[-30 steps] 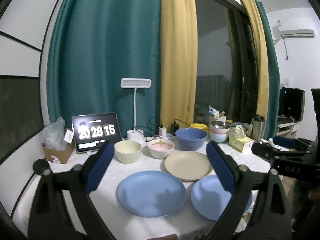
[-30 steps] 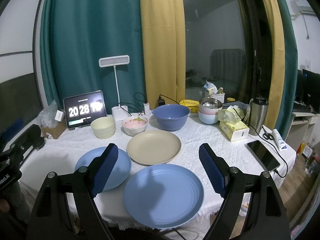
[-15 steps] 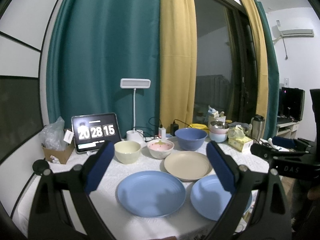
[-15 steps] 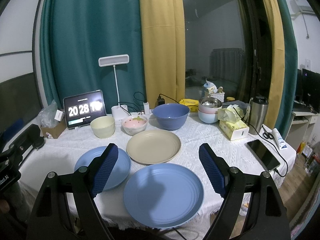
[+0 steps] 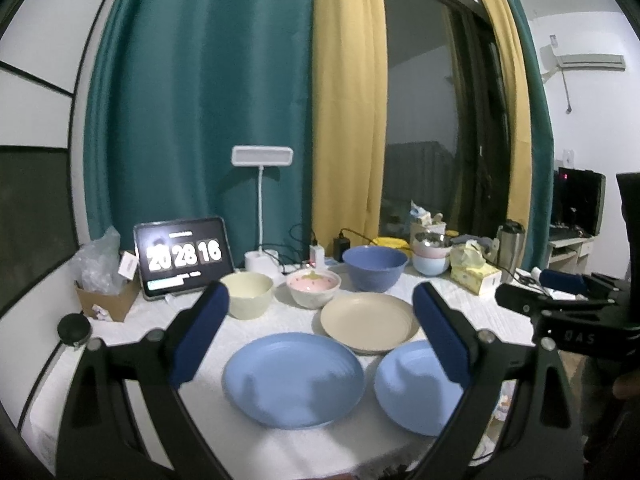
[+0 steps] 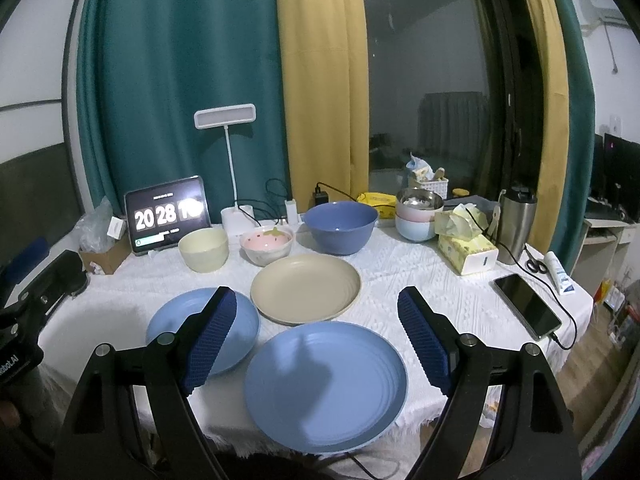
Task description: Organize plates and bowls
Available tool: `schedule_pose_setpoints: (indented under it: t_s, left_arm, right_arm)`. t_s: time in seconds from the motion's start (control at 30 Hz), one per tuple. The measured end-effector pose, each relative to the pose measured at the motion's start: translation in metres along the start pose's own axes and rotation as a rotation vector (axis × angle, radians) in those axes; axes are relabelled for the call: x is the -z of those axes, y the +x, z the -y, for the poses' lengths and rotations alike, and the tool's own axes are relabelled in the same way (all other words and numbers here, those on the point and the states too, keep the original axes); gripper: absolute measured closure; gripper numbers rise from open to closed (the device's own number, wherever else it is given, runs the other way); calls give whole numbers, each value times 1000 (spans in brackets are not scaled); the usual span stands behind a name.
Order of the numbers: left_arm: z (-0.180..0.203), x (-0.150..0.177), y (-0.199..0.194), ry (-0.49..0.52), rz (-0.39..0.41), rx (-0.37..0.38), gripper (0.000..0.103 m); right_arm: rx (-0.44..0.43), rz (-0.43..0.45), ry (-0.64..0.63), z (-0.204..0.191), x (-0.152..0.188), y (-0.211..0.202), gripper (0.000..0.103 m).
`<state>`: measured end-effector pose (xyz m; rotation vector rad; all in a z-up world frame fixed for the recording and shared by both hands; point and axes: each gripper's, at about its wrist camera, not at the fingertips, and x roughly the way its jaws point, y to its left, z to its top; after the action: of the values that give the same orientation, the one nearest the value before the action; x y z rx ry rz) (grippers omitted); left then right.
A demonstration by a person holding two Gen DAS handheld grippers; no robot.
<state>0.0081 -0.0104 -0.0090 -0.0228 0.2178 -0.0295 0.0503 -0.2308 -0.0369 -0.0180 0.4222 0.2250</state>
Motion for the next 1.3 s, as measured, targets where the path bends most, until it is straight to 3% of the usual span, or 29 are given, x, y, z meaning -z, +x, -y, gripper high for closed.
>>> schedule_pose_setpoints:
  t_s: [0.9,1.3]
  left_arm:
    - [61,75,106,56,-390,156,10]
    - [85,113,138,109,-577,161,26]
  right_arm:
    - [27,-239,110,56,42,75,17]
    - [25,-325,164,91,69,108,17]
